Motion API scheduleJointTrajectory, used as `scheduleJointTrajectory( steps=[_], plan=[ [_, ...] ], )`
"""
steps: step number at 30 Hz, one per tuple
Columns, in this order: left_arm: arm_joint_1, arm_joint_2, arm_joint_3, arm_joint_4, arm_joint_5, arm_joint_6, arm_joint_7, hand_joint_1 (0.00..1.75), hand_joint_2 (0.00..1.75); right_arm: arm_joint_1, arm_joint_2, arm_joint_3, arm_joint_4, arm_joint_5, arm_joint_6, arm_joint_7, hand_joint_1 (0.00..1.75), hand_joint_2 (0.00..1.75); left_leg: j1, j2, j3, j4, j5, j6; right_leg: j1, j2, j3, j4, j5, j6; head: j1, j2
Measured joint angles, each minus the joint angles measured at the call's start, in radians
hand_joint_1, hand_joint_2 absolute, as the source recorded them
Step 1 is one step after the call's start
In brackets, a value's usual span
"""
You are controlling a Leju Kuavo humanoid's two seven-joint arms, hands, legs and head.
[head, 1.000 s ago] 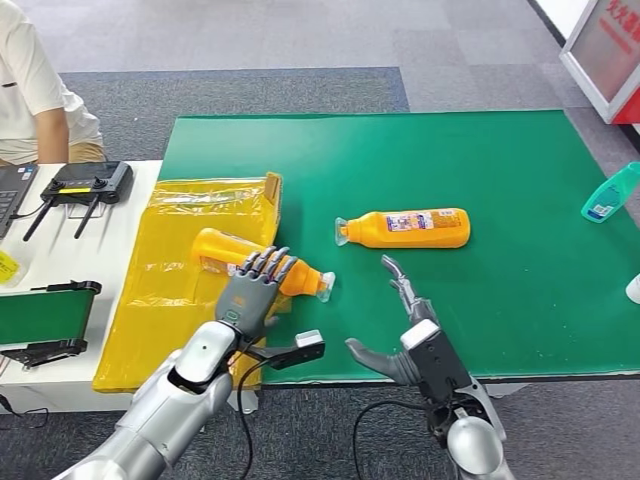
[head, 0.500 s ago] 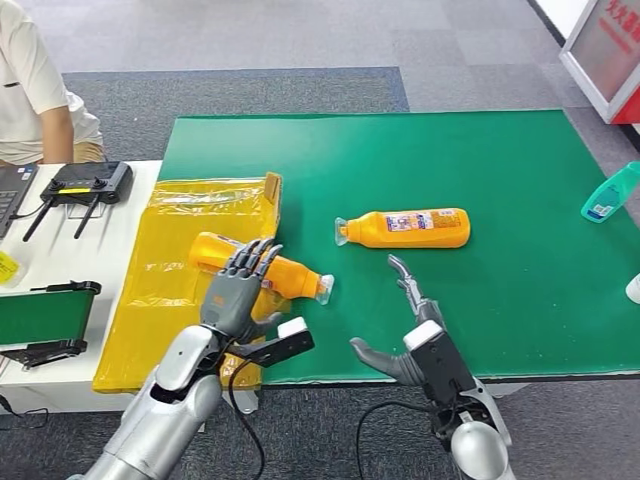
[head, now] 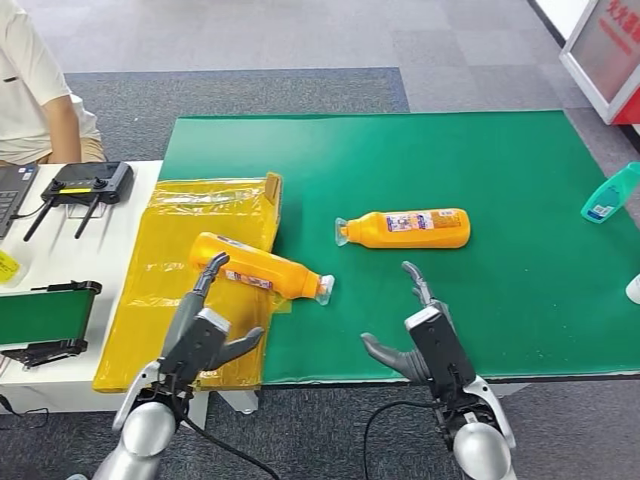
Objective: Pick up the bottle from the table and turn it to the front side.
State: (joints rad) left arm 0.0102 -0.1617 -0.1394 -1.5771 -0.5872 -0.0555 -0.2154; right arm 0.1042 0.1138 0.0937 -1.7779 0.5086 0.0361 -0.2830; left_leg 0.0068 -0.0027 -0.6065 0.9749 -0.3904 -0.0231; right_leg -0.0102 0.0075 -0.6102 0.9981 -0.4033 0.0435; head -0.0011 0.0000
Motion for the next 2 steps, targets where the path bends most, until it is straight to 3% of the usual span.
scheduleJointTrajectory(
  steps=[2],
  plan=[
    [0.034,-0.022,0.039,-0.038,0.219,-0.098,0.0,0.0,1.75,0.0,0.013,-0.01,-0.002,-0.002,0.004,0.028,0.0,1.75,0.0,0.0,0.0,0.0,0.0,0.0,0.0,0.0,0.0,0.0,0.0,0.0,0.0,0.0]
  ],
)
